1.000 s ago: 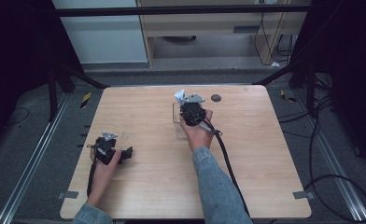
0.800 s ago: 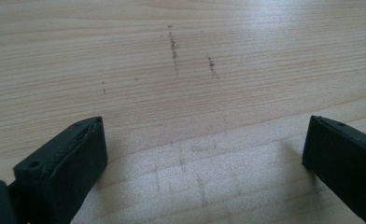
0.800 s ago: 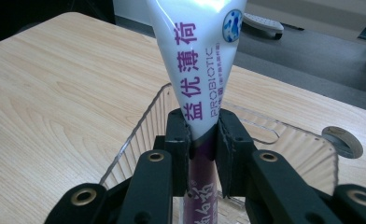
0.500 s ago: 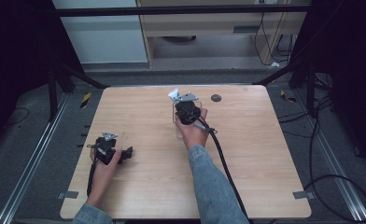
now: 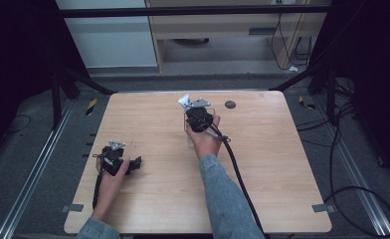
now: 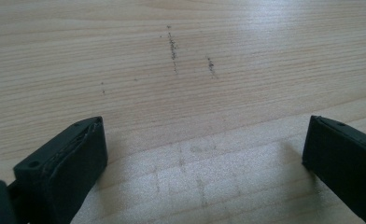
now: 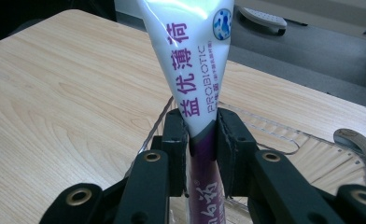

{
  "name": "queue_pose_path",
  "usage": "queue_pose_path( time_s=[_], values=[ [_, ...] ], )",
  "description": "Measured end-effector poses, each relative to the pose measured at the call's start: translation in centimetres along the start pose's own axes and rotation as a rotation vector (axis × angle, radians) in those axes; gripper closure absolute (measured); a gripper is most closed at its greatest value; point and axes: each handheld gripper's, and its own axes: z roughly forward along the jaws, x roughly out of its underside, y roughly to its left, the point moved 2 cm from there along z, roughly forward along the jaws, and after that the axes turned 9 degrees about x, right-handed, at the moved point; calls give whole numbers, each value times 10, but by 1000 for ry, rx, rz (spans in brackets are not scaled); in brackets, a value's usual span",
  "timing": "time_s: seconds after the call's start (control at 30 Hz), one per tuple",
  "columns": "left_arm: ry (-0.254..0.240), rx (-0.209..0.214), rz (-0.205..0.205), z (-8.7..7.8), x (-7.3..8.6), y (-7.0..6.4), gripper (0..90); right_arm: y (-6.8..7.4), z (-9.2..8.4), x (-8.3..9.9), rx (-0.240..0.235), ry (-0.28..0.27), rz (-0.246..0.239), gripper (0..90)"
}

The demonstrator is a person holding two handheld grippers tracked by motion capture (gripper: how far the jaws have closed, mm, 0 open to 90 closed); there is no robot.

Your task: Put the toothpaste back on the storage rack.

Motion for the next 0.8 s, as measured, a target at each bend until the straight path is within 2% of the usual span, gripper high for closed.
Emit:
queue_pose_path(
  time_s=[0.8],
  values=[
    [0,0,0,0,0,0,0,5,1,0,-9,5,-12,735]
  ],
)
